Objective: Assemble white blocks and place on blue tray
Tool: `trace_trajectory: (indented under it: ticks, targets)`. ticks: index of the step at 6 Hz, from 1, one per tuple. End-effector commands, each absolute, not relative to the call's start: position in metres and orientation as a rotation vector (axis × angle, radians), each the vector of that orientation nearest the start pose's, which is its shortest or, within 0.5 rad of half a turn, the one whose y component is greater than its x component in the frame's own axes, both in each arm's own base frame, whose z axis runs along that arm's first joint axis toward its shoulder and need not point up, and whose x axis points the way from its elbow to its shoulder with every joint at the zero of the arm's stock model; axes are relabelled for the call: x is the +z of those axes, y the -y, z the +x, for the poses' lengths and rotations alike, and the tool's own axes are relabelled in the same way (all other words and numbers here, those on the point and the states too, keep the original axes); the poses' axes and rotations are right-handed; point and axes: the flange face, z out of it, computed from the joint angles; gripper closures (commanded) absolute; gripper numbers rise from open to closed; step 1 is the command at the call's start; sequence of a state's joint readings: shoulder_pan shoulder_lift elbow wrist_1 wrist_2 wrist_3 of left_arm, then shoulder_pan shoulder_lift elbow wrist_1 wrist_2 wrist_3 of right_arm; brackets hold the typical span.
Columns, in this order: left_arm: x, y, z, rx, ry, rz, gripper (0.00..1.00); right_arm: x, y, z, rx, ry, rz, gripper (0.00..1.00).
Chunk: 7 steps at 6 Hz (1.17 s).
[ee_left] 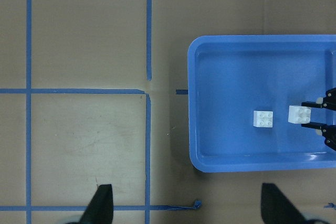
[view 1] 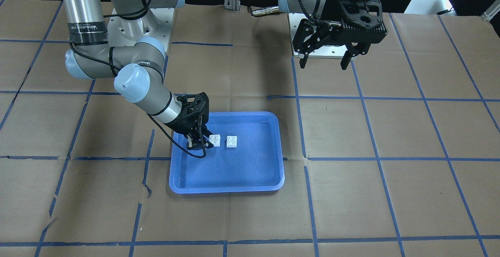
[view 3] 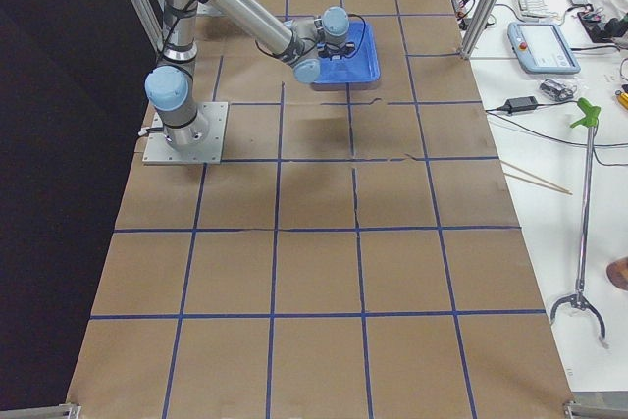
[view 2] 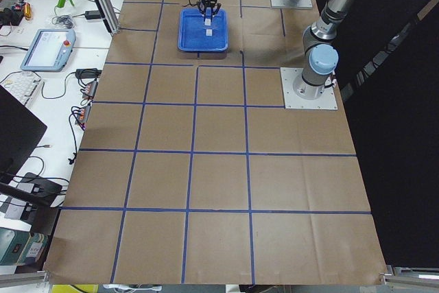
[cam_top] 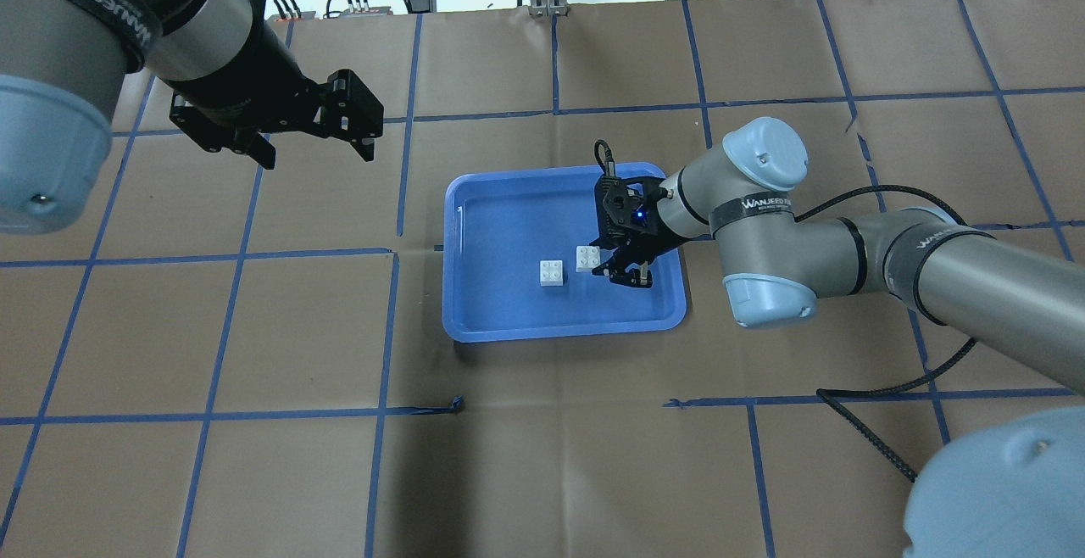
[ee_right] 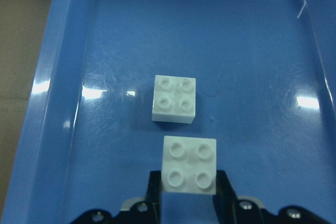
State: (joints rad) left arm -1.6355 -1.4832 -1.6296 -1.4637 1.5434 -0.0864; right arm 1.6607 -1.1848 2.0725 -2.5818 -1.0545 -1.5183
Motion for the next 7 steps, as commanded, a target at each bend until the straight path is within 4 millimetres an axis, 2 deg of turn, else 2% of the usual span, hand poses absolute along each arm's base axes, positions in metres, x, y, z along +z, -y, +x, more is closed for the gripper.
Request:
trace_trajectory:
  ticks: [1, 3, 4, 7]
  targets:
    - [0.521, 0.458, -0.165, -0.242, -3.171, -0.033, 0.01, 0.175, 0.499, 0.229, -0.596, -1.922, -1.980, 0.74]
    - [0.526, 0.458, -0.161, -0.255, -3.141, -0.039, 0.01, 0.172, 0.498, 0.232, -0.577, -1.950, -1.945, 0.74]
    - [0.524, 0.457, -0.161, -0.251, -3.140, -0.037, 0.01, 0.172, 0.495, 0.243, -0.568, -1.942, -1.947, 0.74]
    - [0.525, 0.458, -0.157, -0.255, -3.150, -0.064, 0.01, 0.171, 0.494, 0.245, -0.550, -1.969, -1.934, 0.74]
